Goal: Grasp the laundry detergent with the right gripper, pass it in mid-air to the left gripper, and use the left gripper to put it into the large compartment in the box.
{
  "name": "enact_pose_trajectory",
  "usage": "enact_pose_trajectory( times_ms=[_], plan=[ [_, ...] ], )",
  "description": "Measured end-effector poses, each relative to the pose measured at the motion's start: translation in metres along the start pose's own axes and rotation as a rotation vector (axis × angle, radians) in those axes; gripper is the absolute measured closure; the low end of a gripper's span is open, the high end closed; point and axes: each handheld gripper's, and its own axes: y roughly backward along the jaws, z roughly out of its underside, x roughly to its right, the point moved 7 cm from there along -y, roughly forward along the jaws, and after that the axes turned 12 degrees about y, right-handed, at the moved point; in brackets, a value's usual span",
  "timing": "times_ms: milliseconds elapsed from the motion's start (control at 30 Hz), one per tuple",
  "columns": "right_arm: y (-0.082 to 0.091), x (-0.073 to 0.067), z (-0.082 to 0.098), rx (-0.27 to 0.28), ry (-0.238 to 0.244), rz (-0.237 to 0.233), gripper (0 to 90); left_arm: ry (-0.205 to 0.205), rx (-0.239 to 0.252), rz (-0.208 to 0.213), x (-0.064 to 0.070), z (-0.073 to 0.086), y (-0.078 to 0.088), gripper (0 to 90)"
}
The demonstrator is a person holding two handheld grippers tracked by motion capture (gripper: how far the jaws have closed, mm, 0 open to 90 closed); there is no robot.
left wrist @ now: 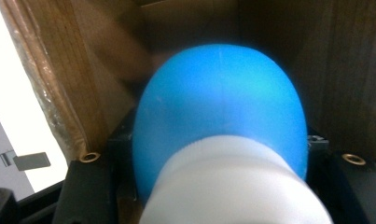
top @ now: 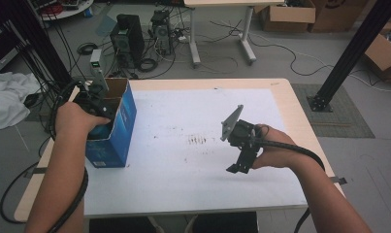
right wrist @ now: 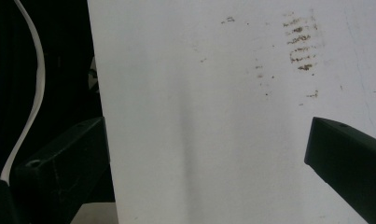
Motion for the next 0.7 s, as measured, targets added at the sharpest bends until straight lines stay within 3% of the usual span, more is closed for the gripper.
enact_pose_trajectory(
  times_ms=[267, 700],
  plan=[
    [0.000, -0.002, -0.001, 0.003, 0.004, 0.002, 0.0, -0.005, 0.002, -0.026, 0.004, 0.001, 0.006, 31.1],
    [0.002, -0.001, -0.004, 0.009, 0.013, 0.003, 0.0, 0.004, -0.008, -0.032, 0.005, 0.003, 0.024, 25.8]
  ],
)
